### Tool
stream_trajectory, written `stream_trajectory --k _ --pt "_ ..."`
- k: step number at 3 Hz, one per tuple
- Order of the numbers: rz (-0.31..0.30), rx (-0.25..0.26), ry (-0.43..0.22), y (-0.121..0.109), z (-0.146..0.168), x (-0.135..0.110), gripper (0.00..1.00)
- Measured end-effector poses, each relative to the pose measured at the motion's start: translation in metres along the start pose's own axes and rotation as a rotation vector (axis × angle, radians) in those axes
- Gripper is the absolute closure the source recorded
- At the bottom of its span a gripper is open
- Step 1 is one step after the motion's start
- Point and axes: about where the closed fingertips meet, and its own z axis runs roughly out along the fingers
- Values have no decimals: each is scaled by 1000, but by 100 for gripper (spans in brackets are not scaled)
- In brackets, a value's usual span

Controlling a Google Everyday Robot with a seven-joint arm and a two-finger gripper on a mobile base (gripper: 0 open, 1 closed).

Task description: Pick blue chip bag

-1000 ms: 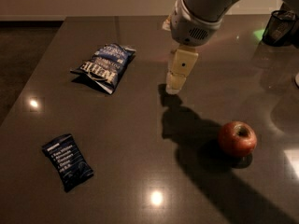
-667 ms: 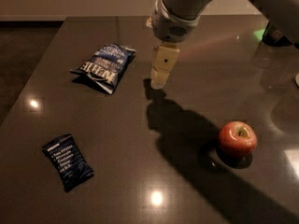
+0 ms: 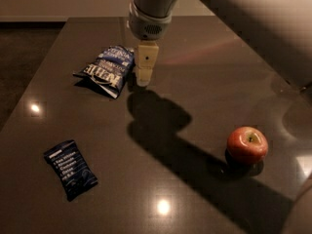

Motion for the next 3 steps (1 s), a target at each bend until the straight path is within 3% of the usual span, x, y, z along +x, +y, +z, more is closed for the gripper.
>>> stream_trajectory --k 2,3 --pt "-122 -50 58 -31 42 -33 0" --pt "-225 -100 84 -28 67 -56 0"
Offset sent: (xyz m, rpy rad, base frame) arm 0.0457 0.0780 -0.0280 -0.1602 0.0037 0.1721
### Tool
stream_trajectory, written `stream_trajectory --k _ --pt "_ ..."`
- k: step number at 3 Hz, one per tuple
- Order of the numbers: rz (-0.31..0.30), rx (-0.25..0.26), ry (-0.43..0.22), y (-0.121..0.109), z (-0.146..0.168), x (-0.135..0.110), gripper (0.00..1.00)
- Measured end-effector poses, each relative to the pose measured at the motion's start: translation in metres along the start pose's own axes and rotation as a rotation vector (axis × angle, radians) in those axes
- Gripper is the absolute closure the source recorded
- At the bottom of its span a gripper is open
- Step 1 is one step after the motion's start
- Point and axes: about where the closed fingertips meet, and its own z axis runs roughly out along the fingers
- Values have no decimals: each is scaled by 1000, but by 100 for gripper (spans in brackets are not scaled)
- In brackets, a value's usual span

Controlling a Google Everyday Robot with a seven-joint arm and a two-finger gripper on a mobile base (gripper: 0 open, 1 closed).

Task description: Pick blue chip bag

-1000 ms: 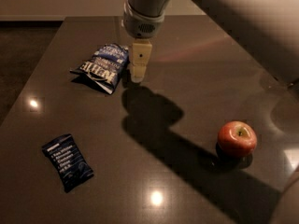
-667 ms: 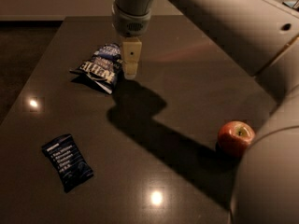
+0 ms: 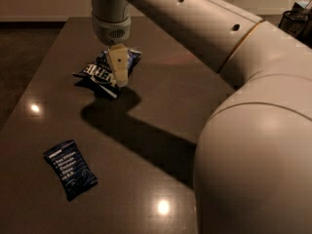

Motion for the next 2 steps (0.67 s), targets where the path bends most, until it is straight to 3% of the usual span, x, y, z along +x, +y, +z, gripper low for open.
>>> stream_trajectory --k 2 --pt "-97 -48 28 2 28 -22 0"
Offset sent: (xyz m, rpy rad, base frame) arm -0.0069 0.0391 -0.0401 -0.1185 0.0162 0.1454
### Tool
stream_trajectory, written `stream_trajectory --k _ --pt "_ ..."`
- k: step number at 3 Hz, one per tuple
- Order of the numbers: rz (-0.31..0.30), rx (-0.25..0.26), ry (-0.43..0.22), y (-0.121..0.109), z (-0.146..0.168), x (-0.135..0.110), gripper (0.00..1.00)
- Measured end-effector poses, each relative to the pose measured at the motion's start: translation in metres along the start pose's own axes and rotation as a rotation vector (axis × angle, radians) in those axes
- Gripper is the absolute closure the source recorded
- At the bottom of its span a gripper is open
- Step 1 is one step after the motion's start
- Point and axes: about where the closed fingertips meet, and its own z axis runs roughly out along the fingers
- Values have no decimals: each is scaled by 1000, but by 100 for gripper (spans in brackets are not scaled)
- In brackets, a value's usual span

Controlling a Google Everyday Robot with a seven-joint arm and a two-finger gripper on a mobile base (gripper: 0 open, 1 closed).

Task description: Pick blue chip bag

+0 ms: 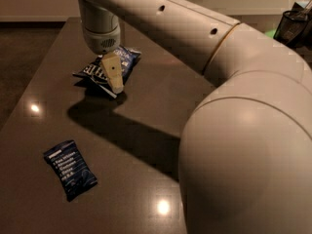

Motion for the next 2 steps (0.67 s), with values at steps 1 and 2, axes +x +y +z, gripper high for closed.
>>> stream_trajectory --k 1,2 --pt "-42 -32 30 -11 14 -3 0" --pt "-58 -53 47 -20 21 -1 0"
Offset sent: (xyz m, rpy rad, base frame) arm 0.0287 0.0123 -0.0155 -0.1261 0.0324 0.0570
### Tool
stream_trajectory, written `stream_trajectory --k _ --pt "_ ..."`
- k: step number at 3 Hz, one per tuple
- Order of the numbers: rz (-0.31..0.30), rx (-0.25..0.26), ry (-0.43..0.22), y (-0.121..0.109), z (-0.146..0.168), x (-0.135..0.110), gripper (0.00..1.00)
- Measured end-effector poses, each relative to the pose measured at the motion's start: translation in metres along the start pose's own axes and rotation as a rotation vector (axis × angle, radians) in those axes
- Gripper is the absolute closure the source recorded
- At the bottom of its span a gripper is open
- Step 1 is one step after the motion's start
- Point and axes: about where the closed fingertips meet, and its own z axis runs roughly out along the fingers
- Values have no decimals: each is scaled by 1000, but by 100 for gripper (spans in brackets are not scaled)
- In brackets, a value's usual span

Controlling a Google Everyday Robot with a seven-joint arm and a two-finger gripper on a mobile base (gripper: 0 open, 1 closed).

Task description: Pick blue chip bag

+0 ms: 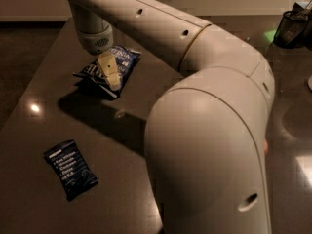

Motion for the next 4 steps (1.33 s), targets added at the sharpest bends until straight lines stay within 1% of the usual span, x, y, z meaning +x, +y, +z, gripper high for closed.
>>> stream_trajectory --k 1,2,3,4 --pt "-13 -31 20 -1 6 7 14" --pt "-17 -52 32 2 8 17 45" --pt "-17 -55 28 8 5 23 75" --pt "-16 -40 13 11 -6 23 98"
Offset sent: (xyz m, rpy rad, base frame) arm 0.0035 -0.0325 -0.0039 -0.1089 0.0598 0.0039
